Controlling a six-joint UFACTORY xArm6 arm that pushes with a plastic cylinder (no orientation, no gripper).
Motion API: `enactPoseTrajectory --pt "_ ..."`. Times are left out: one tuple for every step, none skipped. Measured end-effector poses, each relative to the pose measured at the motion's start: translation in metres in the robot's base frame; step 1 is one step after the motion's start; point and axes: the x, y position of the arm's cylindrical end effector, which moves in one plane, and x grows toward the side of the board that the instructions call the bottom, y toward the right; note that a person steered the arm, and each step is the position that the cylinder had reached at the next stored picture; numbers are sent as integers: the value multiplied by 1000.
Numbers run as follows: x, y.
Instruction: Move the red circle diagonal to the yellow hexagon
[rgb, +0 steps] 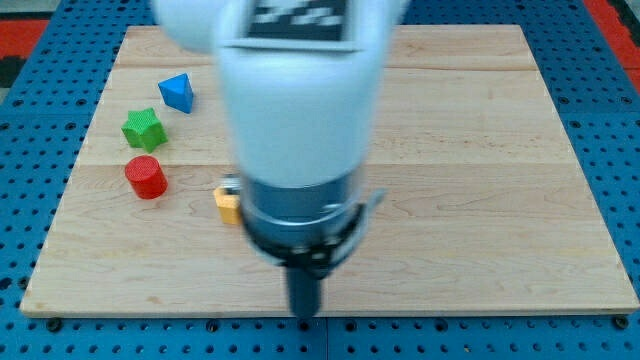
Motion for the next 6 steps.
enactPoseTrajectory --pt "-31 -54" --pt "-60 -118" --pt "-103 -135" --pt "-122 -139" --pt "-110 -162" --pt "-129 -177"
